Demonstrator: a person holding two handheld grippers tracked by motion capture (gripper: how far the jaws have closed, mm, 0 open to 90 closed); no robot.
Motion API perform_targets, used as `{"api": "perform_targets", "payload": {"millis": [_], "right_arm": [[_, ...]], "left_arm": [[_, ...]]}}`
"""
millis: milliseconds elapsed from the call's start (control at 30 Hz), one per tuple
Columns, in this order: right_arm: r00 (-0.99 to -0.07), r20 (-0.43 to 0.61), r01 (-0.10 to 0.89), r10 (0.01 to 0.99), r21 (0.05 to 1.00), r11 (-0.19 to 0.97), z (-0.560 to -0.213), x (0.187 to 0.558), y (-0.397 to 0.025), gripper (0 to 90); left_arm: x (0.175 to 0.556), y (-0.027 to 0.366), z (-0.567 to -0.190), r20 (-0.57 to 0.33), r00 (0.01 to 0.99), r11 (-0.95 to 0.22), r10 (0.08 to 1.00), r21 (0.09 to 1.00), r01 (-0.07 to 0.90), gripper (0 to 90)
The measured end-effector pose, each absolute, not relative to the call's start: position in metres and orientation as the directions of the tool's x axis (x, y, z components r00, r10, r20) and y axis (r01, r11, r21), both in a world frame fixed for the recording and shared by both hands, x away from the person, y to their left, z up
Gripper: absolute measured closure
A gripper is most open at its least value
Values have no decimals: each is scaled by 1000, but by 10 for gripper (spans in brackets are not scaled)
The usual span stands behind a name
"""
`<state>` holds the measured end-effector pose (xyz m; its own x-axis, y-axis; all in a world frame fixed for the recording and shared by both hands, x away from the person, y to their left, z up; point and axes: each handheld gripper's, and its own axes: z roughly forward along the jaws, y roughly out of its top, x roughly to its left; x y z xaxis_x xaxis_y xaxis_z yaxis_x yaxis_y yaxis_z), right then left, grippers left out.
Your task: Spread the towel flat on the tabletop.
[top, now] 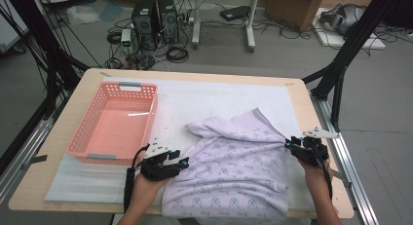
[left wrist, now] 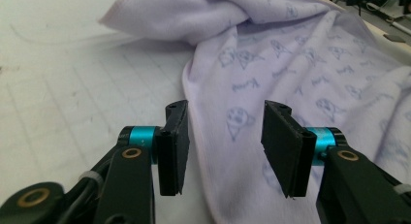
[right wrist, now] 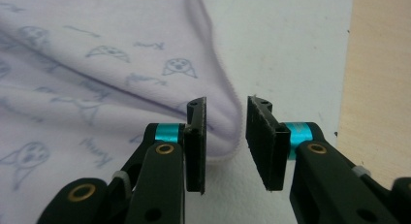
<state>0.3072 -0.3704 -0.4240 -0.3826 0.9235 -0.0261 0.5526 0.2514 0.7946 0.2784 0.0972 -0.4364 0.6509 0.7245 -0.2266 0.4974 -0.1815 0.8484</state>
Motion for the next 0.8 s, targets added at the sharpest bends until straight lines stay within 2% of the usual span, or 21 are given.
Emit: {"api": "perform_targets", "payload": {"millis": [200, 467, 500, 533, 600, 733, 800], "right_arm": [[-438, -4, 521, 899, 814, 258, -428, 293, -369, 678], [-484, 21, 521, 875, 810, 269, -427, 291, -364, 597], [-494, 25, 515, 869, 814, 269, -427, 291, -362, 575], [-509, 38, 513, 860, 816, 268, -425, 290, -360, 551], [-547, 50, 500, 836, 820, 279, -424, 289, -354, 530], [-629, 59, 486, 775, 808, 332, -428, 289, -335, 522], [-659, 51, 489, 751, 787, 376, -433, 289, -324, 521]], "left_arm": [[314, 72, -433, -208, 638, -208, 741, 832, 514, 524], [342, 47, -449, -183, 609, -270, 772, 772, 575, 552], [340, 46, -450, -147, 615, -293, 775, 779, 555, 566], [339, 45, -449, -109, 626, -324, 772, 781, 535, 631], [335, 46, -448, -91, 648, -356, 756, 774, 523, 830], [328, 52, -442, -97, 641, -368, 761, 750, 550, 851], [321, 58, -442, -121, 631, -332, 766, 766, 550, 851]]}}
